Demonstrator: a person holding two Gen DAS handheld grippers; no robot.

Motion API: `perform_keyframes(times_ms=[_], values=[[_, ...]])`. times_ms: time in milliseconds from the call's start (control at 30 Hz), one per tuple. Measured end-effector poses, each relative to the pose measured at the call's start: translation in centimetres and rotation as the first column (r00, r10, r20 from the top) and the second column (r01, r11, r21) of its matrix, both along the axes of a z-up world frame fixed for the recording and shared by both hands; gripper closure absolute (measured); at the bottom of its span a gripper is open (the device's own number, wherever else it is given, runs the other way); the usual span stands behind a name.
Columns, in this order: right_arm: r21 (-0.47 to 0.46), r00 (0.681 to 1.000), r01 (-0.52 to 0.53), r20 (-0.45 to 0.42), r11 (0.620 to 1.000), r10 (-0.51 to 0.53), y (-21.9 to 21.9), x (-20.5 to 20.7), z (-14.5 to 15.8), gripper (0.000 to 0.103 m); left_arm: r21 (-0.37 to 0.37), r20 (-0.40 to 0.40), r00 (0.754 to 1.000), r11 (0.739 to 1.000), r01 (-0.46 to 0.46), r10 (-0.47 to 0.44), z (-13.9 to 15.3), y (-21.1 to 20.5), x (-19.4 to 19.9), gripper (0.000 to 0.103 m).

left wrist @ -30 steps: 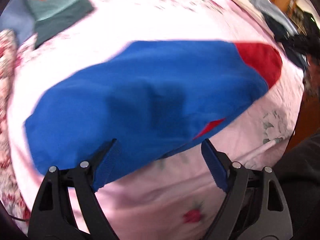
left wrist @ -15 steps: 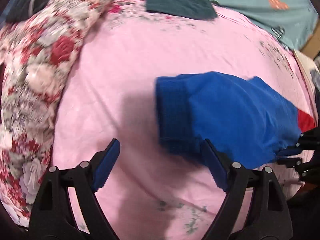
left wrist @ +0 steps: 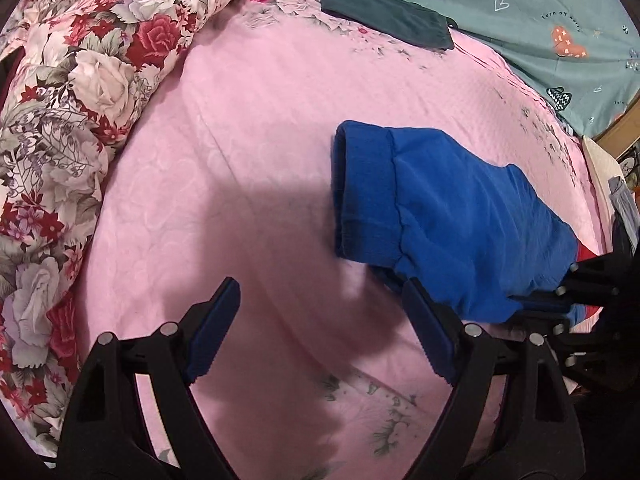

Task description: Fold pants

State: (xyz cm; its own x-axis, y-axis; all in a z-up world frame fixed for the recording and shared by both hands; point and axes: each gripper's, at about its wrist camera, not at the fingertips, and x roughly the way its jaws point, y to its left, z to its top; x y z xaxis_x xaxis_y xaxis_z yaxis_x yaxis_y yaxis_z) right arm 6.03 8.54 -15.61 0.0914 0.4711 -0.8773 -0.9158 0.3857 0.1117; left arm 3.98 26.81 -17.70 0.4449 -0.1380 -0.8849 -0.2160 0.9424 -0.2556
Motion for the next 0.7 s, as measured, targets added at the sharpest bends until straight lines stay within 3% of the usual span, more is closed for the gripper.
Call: perform_keyframes(times_ms=[67,133,167,200,267,367,467,567,700], values=[[-0.045,0.998,0.03,-0.047,0.999,-0.032,-0.4,0.8,-1.2,0.094,0.0,0.008,1.0,1.0,-0.011,0.011,0.3,0.0,0.4,0.018],[0.003,0.99,0.086,-0.116,0.996,-0.085,-1.7,1.9,0.0,0.084,0.015,0.05,0.999,1.0,-0.007,0.006,1.6,-0.2,0.7,0.018],[0.056,0.981,0.139,-0.145,0.989,-0.13,-3.2,2.9,1.6,0.065,0.021,0.074,0.997,1.0,-0.001,-0.001,2.3,-0.6,0.9,0.018],[0.088,0.976,0.179,-0.144,0.98,-0.165,-4.3,3.6,2.5,0.052,0.021,0.099,0.995,1.0,0.009,-0.011,3.0,-1.0,1.2,0.018],[0.146,0.949,0.29,-0.174,0.946,-0.264,-7.7,6.3,4.1,0.052,-0.004,0.142,0.989,0.999,0.05,-0.049,4.1,-2.6,2.1,0.018],[0.121,0.865,0.473,-0.255,0.873,-0.433,-11.8,11.7,3.4,0.052,-0.025,0.187,0.973,0.99,0.138,-0.131,4.6,-6.1,4.0,0.017],[0.095,0.795,0.565,-0.327,0.82,-0.51,-14.0,16.0,1.6,0.062,-0.013,0.136,0.975,0.984,0.178,-0.175,2.0,-9.0,6.3,0.017],[0.065,0.758,0.574,-0.418,0.816,-0.5,-14.5,18.9,-0.5,0.063,0.026,0.094,0.979,0.984,0.177,-0.179,-0.1,-10.7,7.4,0.015],[-0.013,0.781,0.498,-0.428,0.867,-0.455,-13.7,20.8,-2.5,0.063,0.083,0.079,0.975,0.976,0.2,-0.206,-0.4,-11.9,7.7,0.012]])
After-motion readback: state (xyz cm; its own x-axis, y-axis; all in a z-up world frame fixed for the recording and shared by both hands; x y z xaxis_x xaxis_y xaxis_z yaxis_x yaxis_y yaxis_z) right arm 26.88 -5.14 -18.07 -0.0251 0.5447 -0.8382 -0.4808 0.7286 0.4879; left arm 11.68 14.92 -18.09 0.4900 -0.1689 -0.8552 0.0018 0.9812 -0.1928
